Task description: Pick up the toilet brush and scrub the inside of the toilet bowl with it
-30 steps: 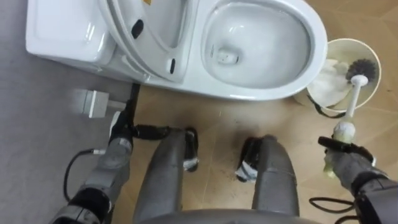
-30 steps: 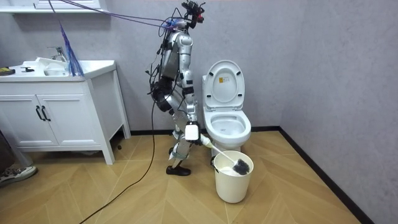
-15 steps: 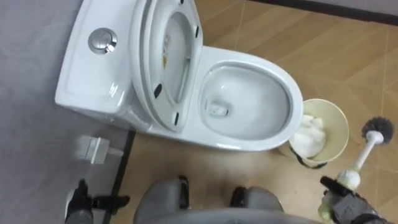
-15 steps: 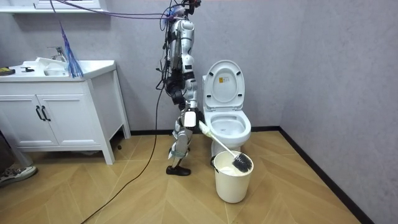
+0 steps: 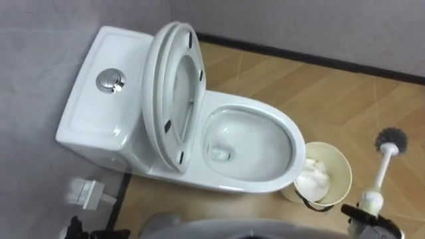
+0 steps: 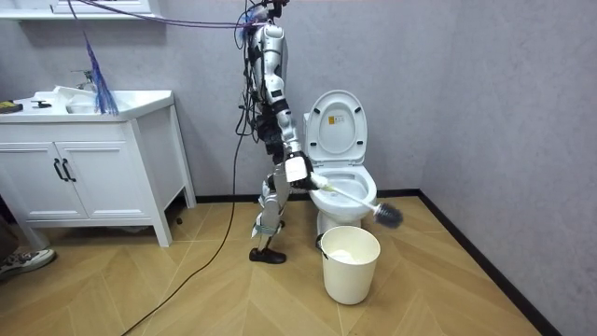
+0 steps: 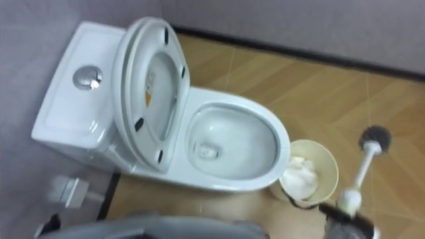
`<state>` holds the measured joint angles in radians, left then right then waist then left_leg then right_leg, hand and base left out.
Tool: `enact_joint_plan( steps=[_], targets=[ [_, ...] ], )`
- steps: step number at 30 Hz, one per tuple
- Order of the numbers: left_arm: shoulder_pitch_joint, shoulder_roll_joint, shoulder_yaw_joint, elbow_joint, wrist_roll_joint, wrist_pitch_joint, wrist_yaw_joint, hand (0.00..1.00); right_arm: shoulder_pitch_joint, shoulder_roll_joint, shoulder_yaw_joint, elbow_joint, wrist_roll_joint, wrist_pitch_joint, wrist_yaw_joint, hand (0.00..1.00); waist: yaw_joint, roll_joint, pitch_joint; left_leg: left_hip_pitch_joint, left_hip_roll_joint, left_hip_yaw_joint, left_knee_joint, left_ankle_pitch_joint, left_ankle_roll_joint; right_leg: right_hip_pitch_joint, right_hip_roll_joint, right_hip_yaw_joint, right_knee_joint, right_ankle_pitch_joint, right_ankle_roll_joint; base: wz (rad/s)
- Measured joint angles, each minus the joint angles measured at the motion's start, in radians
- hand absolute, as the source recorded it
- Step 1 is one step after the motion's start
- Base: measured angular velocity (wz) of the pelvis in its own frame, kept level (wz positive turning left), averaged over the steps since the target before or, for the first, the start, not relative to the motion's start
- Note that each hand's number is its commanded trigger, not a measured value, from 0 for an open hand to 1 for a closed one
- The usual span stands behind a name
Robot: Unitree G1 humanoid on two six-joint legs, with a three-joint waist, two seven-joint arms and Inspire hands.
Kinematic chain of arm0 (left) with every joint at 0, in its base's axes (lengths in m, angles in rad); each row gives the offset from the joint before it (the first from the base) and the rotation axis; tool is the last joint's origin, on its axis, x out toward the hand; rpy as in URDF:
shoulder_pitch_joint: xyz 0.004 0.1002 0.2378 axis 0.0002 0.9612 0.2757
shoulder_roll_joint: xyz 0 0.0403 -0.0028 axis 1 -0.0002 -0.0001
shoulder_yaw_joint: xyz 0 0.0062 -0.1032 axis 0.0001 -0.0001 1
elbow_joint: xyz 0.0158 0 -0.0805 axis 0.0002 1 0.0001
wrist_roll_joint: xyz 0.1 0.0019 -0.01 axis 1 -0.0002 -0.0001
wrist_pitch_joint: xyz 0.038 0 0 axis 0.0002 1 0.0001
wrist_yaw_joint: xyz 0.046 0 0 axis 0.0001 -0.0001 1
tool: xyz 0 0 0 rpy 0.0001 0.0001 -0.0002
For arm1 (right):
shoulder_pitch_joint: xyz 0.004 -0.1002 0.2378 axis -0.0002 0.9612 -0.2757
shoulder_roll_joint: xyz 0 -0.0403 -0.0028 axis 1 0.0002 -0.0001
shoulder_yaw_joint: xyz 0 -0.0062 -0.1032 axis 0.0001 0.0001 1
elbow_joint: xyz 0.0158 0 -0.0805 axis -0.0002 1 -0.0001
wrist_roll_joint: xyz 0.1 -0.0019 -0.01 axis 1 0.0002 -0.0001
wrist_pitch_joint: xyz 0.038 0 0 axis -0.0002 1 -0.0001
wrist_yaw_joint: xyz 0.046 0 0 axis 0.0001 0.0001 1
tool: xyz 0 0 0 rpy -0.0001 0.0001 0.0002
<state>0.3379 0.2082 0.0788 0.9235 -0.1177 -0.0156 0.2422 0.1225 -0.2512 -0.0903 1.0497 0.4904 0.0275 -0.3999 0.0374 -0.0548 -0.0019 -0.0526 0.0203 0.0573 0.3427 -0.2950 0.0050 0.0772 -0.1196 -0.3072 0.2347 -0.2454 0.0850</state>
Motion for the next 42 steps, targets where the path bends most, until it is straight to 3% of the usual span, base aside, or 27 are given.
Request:
enact_joint_plan(
  steps=[4,9,12,17,22,27,30,33,35,37,42],
  targets=[
    [0.025,-0.017,0.043,-0.061,0.047,0.001,0.043,0.00,-0.007,0.001,0.010,-0.081,-0.187,-0.001,-0.008,1.00,0.010,-0.002,0.0024,0.010,-0.001,0.005,-0.008,0.009,-0.003,0.004,-0.001,-0.006,-0.005,0.002,-0.002,0.00],
    [0.037,-0.043,0.106,-0.189,0.123,-0.029,0.140,0.00,-0.003,0.000,0.048,-0.082,-0.453,-0.041,-0.013,1.00,0.055,-0.002,0.0038,0.019,-0.003,-0.013,-0.008,0.011,-0.005,0.031,0.003,-0.027,-0.033,0.005,-0.003,0.09],
    [0.037,-0.066,0.121,-0.267,0.193,-0.033,0.193,0.00,-0.002,0.010,0.089,-0.068,-0.553,-0.069,-0.005,1.00,0.059,0.000,0.0064,0.020,-0.010,-0.043,-0.008,0.015,-0.005,0.050,0.002,-0.056,-0.035,0.006,-0.003,0.30],
    [0.054,-0.086,0.125,-0.432,0.281,-0.051,0.251,0.00,0.000,0.049,0.118,-0.036,-0.694,-0.129,0.024,1.00,0.086,-0.026,0.0135,0.002,-0.015,-0.073,-0.013,0.029,-0.010,0.051,0.005,-0.076,-0.049,0.006,-0.003,0.21],
    [0.055,-0.084,0.081,-0.535,0.295,-0.090,0.300,0.00,-0.001,0.053,0.154,0.038,-0.753,-0.155,0.057,1.00,0.094,-0.024,0.0152,-0.019,-0.016,-0.093,0.002,0.030,-0.012,0.049,0.009,-0.081,-0.049,0.008,-0.005,0.14],
    [0.048,-0.081,0.047,-0.651,0.440,-0.116,0.311,0.00,0.018,0.054,0.170,0.144,-0.819,-0.168,0.102,1.00,0.091,-0.025,0.0130,-0.027,-0.015,-0.102,0.001,0.033,-0.016,0.044,0.013,-0.078,-0.049,0.008,-0.005,0.04],
    [0.031,-0.077,0.023,-0.659,0.450,-0.144,0.338,0.00,0.017,0.054,0.168,0.180,-0.822,-0.168,0.113,1.00,0.074,-0.020,0.0139,-0.025,-0.015,-0.102,-0.004,0.036,-0.018,0.044,0.014,-0.078,-0.049,0.008,-0.006,-0.02],
    [-0.019,-0.067,-0.011,-0.659,0.526,-0.155,0.346,0.00,0.016,0.051,0.166,0.198,-0.822,-0.169,0.121,1.00,0.049,-0.018,0.0140,-0.028,-0.014,-0.103,-0.005,0.040,-0.019,0.039,0.015,-0.076,-0.048,0.009,-0.007,0.00],
    [-0.065,-0.044,-0.048,-0.664,0.623,-0.160,0.350,0.00,0.012,0.046,0.166,0.210,-0.822,-0.170,0.122,1.00,0.045,-0.012,0.0106,-0.032,-0.014,-0.099,-0.005,0.041,-0.018,0.033,0.013,-0.074,-0.047,0.011,-0.010,-0.04],
    [-0.068,-0.019,-0.059,-0.664,0.640,-0.168,0.335,0.00,0.011,0.041,0.166,0.213,-0.823,-0.167,0.130,1.00,0.042,-0.006,0.0075,-0.032,-0.016,-0.093,-0.008,0.043,-0.015,0.029,0.011,-0.070,-0.047,0.011,-0.010,-0.07],
    [-0.079,-0.015,-0.107,-0.664,0.684,-0.169,0.334,0.00,-0.027,0.036,0.159,0.211,-0.837,-0.165,0.154,1.00,0.011,-0.009,0.0093,-0.022,-0.019,-0.071,-0.024,0.051,-0.011,0.026,0.003,-0.052,-0.047,0.011,-0.011,-0.07]
  ],
)
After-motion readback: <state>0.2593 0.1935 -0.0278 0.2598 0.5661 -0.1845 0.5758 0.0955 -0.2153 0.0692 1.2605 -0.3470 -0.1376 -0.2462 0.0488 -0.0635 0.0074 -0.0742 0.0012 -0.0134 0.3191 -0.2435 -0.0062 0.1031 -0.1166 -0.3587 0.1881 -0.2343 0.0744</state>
